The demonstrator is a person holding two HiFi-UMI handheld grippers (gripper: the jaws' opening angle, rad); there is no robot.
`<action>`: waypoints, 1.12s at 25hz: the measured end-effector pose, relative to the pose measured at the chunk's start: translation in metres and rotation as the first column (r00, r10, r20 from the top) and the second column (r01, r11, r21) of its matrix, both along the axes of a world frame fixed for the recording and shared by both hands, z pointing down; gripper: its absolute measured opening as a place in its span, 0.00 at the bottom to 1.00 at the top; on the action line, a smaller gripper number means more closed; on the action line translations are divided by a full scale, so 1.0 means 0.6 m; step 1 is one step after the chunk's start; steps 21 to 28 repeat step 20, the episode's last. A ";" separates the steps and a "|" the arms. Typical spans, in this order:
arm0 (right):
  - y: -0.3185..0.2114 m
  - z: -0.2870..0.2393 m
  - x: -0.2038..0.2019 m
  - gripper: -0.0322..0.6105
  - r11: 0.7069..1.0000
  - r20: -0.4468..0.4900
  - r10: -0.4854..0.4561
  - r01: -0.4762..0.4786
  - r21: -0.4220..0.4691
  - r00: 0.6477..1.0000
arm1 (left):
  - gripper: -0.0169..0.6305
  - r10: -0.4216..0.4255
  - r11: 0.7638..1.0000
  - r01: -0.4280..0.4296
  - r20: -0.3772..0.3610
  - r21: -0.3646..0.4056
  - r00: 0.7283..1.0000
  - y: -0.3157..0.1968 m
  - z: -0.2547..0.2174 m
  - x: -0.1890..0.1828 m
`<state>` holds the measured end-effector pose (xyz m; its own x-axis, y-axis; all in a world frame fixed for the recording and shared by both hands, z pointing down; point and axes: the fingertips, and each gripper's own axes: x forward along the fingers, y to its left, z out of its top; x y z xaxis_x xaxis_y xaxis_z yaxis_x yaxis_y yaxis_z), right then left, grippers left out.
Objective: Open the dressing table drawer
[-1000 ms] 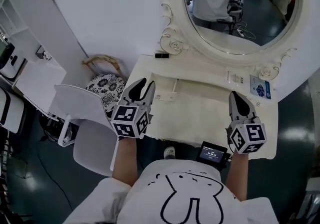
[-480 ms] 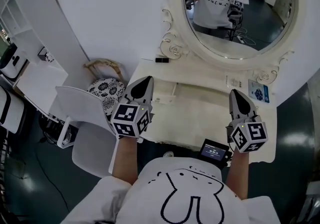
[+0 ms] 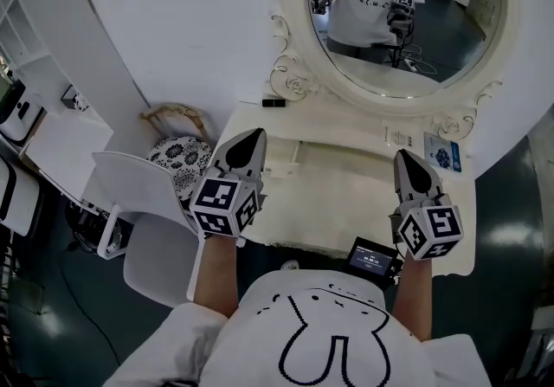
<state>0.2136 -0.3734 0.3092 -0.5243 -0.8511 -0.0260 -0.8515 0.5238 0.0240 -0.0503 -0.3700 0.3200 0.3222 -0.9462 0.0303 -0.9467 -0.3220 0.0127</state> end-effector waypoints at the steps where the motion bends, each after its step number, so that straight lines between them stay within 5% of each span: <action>1: 0.001 0.001 -0.001 0.07 1.000 -0.003 -0.004 0.004 0.002 1.000 | 0.05 0.002 1.000 -0.002 0.000 -0.001 1.000 0.001 0.001 0.001; 28: 0.017 0.005 -0.029 0.07 1.000 -0.050 -0.018 0.018 -0.002 0.999 | 0.05 0.036 0.999 -0.036 -0.001 0.003 0.999 0.012 0.003 -0.005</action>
